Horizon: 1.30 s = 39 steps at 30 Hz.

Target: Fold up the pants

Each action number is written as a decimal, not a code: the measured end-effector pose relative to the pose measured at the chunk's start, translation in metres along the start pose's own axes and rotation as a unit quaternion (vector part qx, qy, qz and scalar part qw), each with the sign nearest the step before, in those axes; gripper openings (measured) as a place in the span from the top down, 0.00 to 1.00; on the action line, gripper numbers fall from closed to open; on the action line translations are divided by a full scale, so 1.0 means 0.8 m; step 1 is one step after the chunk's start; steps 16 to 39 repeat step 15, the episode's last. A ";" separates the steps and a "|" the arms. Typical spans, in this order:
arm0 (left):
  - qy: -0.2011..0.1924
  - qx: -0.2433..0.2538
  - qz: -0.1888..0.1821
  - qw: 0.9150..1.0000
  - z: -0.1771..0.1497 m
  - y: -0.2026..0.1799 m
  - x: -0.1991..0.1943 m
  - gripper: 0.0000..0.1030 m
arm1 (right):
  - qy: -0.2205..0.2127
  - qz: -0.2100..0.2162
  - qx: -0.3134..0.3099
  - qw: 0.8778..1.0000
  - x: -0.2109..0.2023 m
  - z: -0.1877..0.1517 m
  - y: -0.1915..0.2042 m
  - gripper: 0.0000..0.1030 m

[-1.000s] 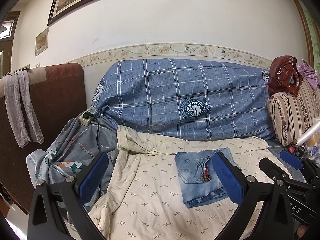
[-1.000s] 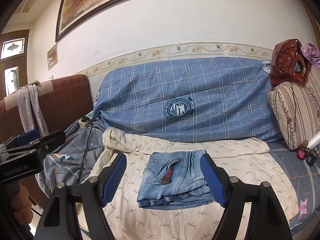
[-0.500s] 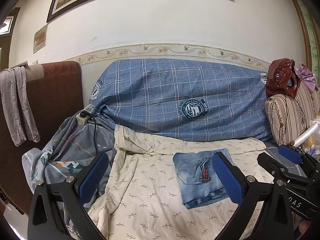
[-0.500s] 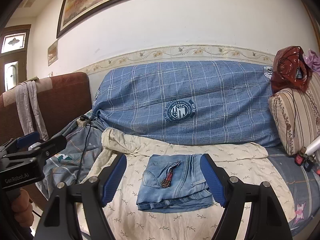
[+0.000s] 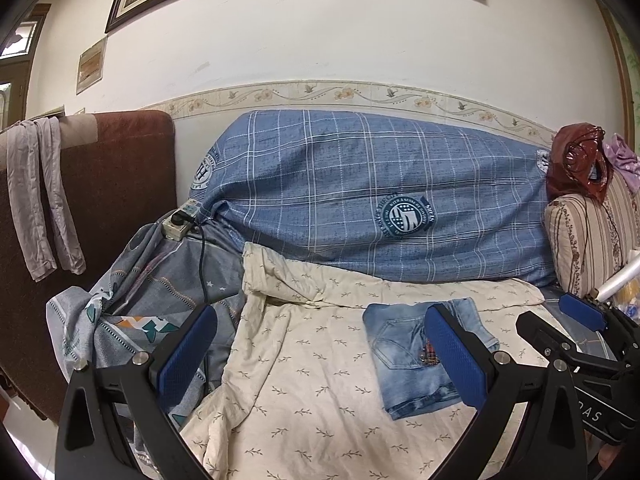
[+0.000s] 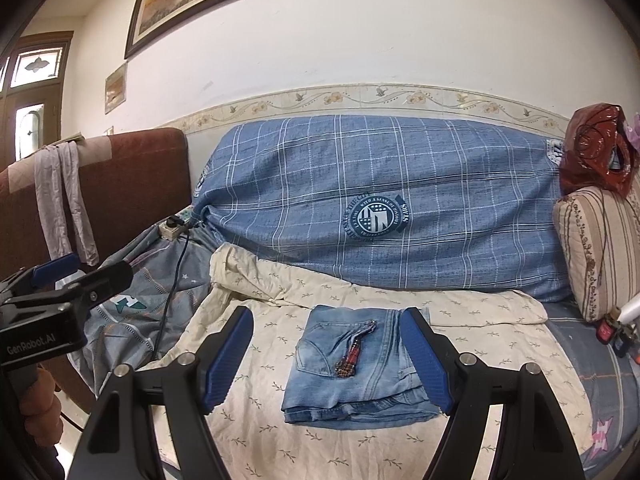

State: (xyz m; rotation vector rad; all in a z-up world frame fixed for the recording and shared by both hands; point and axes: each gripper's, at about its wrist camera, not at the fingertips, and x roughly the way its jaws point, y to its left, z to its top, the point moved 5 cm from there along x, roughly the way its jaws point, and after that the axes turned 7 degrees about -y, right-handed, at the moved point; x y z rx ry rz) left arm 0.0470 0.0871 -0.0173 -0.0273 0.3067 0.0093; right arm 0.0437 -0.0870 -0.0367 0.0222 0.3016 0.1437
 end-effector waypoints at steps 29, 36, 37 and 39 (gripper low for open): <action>0.004 0.024 -0.018 1.000 -0.006 -0.028 0.045 0.00 | 0.022 0.008 0.035 0.999 0.053 -0.018 -0.032 0.23; 0.004 0.024 -0.018 1.000 -0.006 -0.028 0.045 0.00 | 0.022 0.008 0.035 0.999 0.053 -0.018 -0.032 0.23; 0.004 0.024 -0.018 1.000 -0.006 -0.028 0.045 0.00 | 0.022 0.008 0.035 0.999 0.053 -0.018 -0.032 0.23; 0.004 0.024 -0.018 1.000 -0.006 -0.028 0.045 0.00 | 0.022 0.008 0.035 0.999 0.053 -0.018 -0.032 0.23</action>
